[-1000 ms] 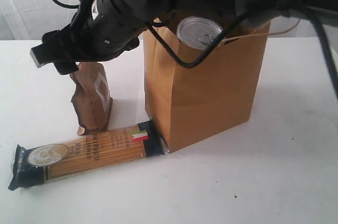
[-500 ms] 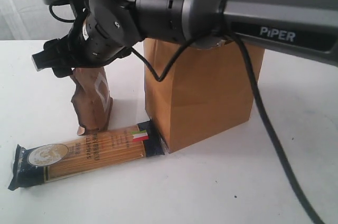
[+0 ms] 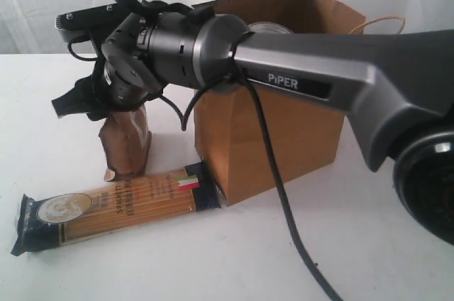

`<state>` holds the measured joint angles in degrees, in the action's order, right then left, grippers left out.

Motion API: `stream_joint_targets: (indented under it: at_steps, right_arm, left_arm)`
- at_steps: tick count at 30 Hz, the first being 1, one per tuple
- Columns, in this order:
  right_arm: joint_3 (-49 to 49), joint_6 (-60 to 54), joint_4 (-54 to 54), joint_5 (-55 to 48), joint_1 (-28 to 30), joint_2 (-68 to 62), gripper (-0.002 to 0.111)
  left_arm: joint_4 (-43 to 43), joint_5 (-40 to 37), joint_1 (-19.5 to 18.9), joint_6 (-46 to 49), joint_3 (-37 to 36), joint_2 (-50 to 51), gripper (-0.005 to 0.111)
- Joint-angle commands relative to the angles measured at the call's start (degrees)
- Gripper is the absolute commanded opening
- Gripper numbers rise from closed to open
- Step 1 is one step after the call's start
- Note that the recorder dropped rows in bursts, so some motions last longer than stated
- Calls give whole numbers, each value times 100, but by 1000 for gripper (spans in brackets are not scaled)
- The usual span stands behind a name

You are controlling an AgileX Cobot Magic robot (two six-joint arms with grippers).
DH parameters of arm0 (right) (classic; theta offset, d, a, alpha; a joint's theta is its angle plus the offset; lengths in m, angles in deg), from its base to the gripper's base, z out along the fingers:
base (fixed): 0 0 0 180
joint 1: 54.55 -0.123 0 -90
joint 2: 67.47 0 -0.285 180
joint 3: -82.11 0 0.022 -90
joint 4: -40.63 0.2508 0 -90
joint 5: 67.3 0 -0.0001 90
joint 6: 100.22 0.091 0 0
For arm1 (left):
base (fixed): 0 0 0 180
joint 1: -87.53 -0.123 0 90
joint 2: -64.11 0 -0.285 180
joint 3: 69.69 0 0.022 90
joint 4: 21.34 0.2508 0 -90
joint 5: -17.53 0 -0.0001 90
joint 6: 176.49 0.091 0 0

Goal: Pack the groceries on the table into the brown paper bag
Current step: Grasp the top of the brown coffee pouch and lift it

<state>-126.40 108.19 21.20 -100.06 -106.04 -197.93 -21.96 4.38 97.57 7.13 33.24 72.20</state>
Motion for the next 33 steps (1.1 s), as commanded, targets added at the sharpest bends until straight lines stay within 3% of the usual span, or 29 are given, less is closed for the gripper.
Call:
stream_joint_targets:
  at_steps: [1, 2, 4, 33]
  right_arm:
    - [-52, 61, -90, 58, 12, -70, 22]
    - [-52, 61, -90, 58, 12, -37, 7]
    - [-52, 49, -115, 91, 12, 48, 0]
    - [-52, -378, -358, 420, 1, 2539, 0]
  left_arm:
    - [-14, -17, -25, -10, -15, -30, 0]
    - [-14, -17, -25, -10, -15, -30, 0]
    - [-14, -17, -25, -10, -15, -30, 0]
    - [-14, -17, -25, -10, -15, -30, 0]
